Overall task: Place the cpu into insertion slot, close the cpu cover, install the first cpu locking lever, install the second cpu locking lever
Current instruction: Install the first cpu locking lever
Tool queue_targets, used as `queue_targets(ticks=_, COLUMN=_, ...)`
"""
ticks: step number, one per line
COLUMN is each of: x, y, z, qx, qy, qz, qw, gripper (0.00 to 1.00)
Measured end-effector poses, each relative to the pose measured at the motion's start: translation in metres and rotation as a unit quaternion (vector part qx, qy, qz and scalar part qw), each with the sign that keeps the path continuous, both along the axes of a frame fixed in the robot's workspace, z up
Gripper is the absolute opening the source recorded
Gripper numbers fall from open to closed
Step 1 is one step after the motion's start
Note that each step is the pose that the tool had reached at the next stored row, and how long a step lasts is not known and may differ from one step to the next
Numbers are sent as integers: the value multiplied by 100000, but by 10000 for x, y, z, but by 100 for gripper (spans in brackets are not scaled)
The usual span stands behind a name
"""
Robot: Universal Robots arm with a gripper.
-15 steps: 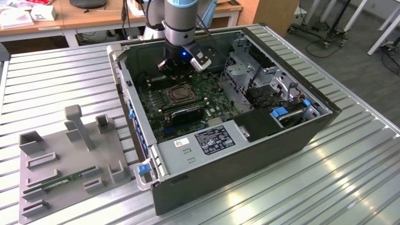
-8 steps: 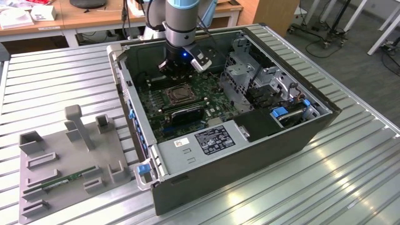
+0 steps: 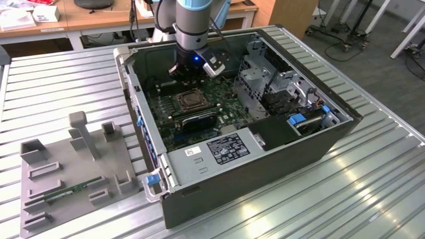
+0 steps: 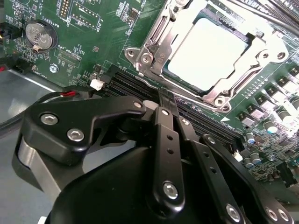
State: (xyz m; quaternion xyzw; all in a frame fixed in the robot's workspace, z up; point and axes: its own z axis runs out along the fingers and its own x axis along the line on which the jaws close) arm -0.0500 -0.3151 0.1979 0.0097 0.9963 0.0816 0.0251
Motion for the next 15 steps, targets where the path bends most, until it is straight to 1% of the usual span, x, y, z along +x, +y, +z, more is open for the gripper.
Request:
queue_targets(ticks=8, x=0, y=-2, z=-16, qx=-4, qy=3, qz=-2, qw=100000, gripper=11)
queue_targets(ticks=15, x=0, y=-5, z=-17, qx=-34, qy=2, qz=-3, qw=100000, gripper=11)
